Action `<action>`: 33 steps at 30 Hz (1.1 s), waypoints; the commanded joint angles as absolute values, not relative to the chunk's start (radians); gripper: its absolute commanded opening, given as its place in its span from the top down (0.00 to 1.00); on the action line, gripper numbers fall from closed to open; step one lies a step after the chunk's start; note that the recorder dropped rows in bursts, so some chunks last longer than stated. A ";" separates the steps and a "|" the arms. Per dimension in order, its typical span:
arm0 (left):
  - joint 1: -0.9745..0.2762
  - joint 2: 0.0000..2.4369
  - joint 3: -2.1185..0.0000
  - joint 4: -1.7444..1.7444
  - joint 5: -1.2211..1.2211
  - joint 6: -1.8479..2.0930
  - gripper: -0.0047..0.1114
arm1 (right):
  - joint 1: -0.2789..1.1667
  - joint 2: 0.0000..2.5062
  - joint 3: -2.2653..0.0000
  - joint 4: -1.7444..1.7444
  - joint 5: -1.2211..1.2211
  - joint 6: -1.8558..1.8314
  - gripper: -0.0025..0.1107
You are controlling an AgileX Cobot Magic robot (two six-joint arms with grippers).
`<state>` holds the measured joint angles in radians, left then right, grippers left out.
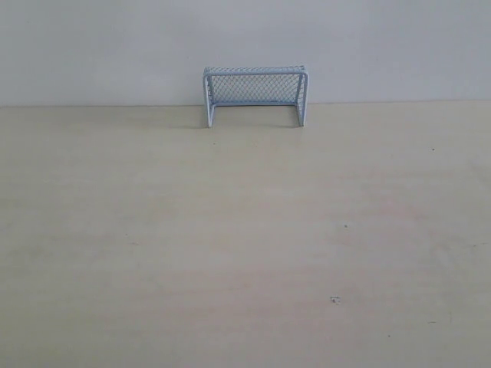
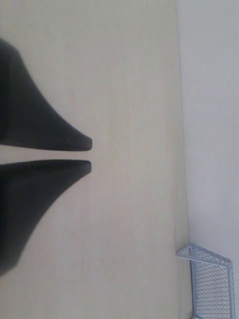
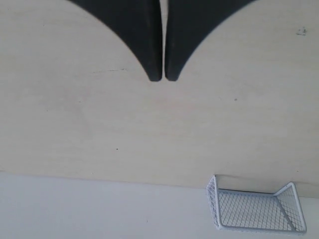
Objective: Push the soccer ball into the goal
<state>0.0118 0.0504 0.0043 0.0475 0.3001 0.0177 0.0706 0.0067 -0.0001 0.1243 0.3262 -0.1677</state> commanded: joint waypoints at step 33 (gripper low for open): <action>0.017 0.047 0.000 0.041 0.288 0.008 0.91 | 0.067 0.000 0.000 0.030 0.345 -0.038 0.98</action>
